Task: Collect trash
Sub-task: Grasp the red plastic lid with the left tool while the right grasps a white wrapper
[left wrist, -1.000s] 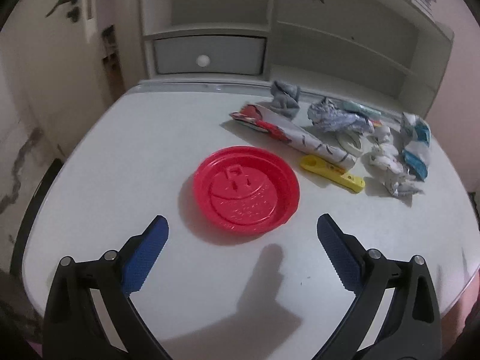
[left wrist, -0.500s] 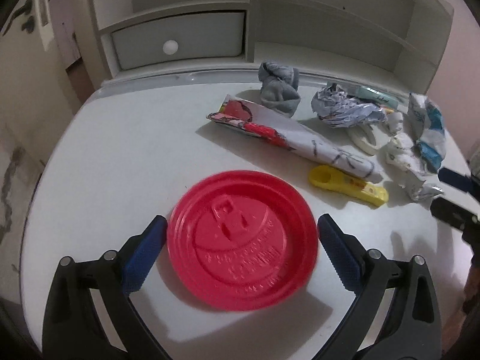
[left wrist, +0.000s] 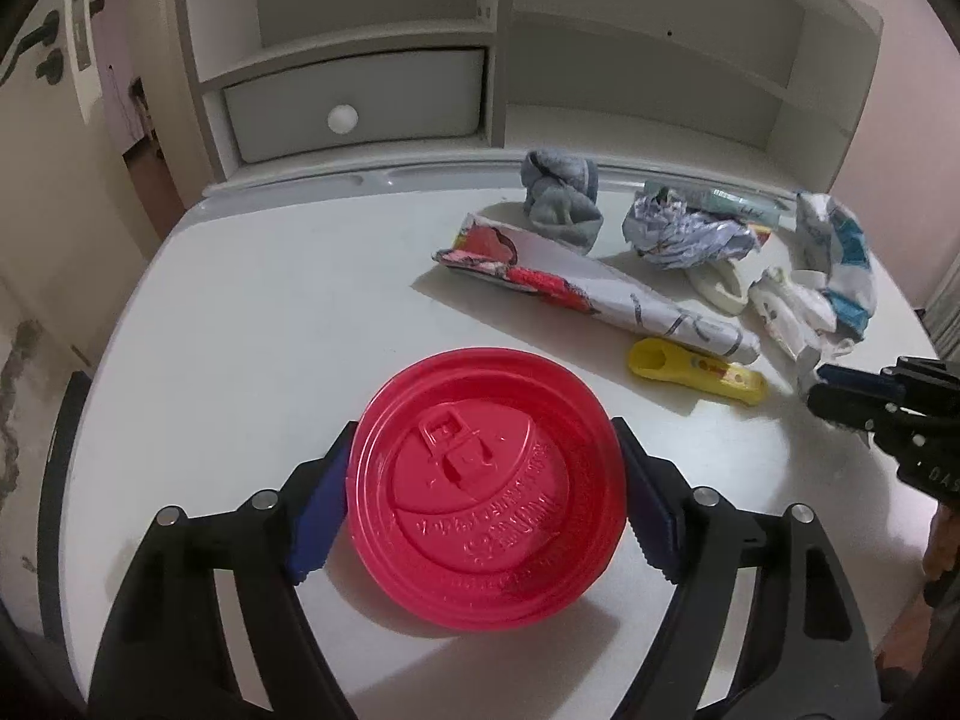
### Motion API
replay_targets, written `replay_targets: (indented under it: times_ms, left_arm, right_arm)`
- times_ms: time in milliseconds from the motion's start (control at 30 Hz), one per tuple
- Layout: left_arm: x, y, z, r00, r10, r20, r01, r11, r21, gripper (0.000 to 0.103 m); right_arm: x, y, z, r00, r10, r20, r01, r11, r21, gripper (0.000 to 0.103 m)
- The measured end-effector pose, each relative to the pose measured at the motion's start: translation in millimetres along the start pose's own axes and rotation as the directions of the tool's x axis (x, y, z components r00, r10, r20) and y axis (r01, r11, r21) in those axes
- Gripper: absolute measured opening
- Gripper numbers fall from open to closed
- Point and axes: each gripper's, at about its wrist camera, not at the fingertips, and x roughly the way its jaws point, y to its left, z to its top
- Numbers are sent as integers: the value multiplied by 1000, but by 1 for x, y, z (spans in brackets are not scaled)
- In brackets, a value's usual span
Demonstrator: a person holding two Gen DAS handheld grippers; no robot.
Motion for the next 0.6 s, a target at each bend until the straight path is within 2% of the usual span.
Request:
replay_targets:
  times_ms: [233,433,600]
  left_arm:
    - [-25,6,5,999,7,52,-6,1000,-22,78]
    - [-38,0,4,998,6,63,-5,1000,-7,78]
    - [-42,-12,6,998,-4,69,3,1000,14,78]
  right_arm:
    - [-49,5,16,989,19,147,-19,1000,4,15]
    - [-29,2,4,997,13,82,-16,999,34,15]
    - [-33,-7,-11,996,25,83,-31,997,69,15]
